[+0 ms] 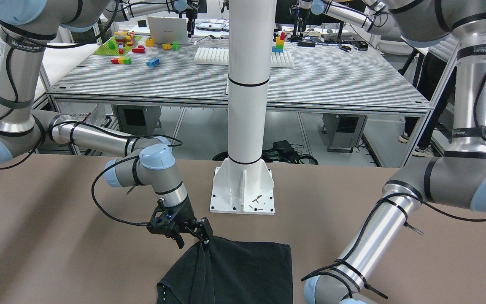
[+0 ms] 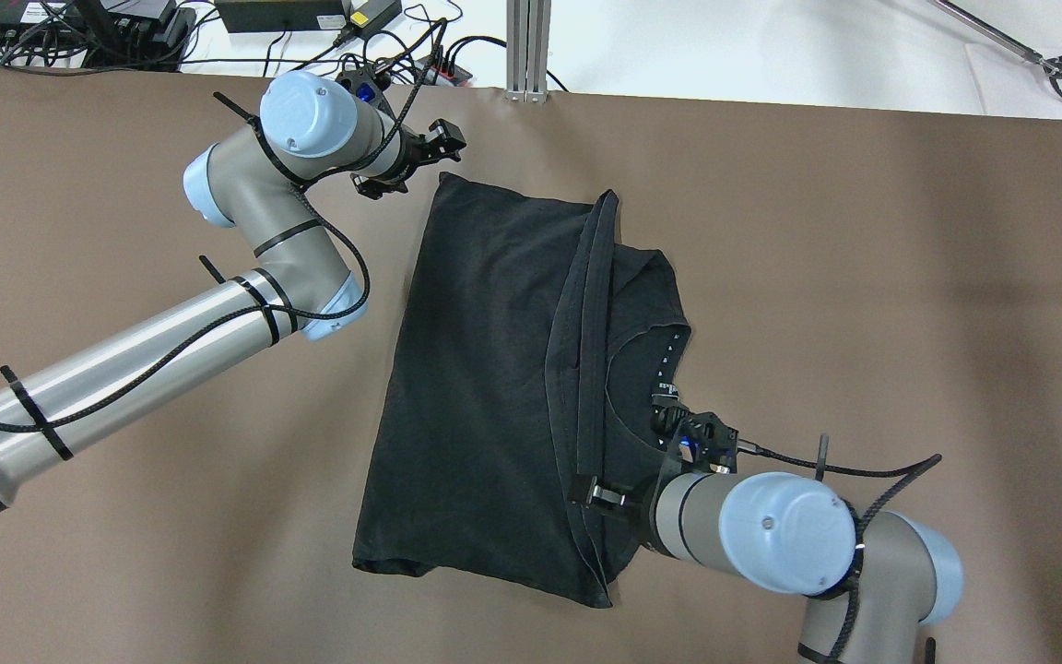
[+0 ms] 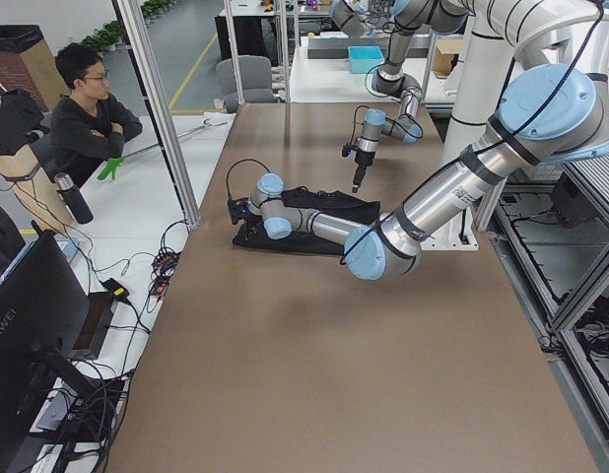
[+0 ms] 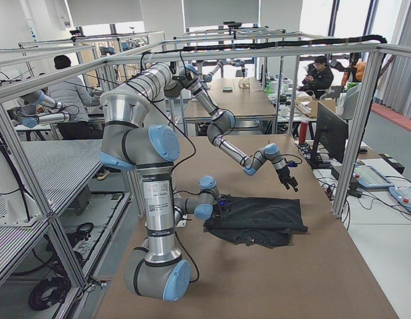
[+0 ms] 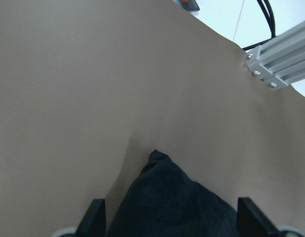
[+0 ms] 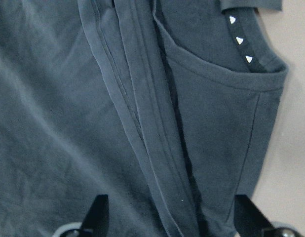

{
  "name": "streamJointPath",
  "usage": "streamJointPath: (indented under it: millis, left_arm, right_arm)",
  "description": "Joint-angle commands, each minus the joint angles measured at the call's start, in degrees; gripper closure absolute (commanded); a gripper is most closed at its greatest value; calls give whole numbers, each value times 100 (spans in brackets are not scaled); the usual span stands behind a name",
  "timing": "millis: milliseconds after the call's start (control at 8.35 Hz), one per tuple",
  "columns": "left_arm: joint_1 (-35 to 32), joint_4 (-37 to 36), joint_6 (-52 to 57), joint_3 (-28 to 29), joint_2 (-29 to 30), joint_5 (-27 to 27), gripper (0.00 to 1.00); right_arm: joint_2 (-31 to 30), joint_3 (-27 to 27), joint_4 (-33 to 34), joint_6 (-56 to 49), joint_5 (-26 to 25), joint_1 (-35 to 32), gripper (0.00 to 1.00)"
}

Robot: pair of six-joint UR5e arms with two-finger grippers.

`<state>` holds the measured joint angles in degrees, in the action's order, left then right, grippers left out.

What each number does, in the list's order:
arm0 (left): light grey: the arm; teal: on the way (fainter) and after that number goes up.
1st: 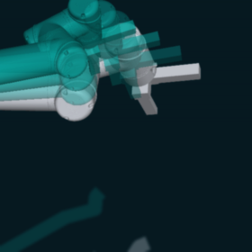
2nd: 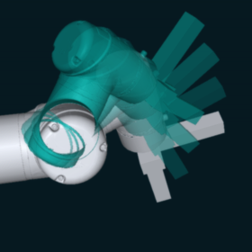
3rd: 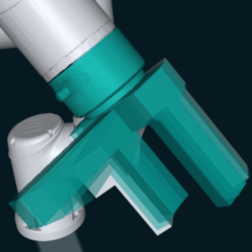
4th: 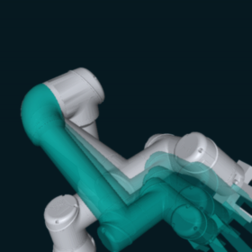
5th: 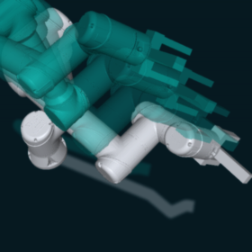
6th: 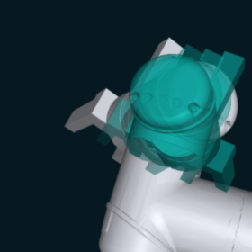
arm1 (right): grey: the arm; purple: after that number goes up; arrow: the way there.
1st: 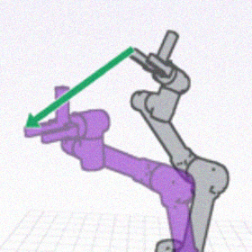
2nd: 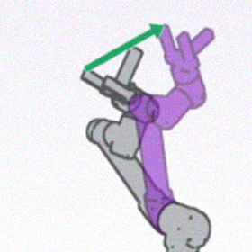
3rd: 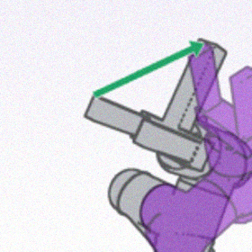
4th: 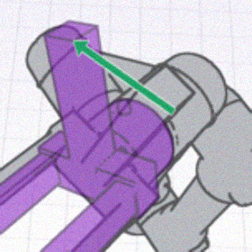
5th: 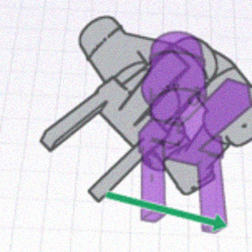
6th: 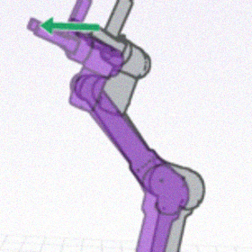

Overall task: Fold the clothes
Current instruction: 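Pull the held corner away from the robot with the left gripper while right holds, then drag the shirt's near edge toward the robot with the right gripper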

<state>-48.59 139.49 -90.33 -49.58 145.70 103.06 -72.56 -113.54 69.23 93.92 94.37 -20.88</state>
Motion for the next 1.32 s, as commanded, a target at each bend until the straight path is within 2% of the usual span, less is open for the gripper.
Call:
streamJointPath:
  millis: [0,240,839,1198]
  left_arm:
    - [-1,-9,-72,-200,-130,-5,6]
    - [16,-9,-90,-289,-208,-5,6]
    - [25,8,-99,-289,-252,-14,6]
    - [34,8,-221,-376,-270,-22,6]
  right_arm:
    - [504,86,1616,-1950,-226,539,47]
    - [506,95,1690,-2367,-208,594,53]
    - [541,130,1760,-2955,-252,672,51]
    - [620,147,1840,-3142,-409,768,57]
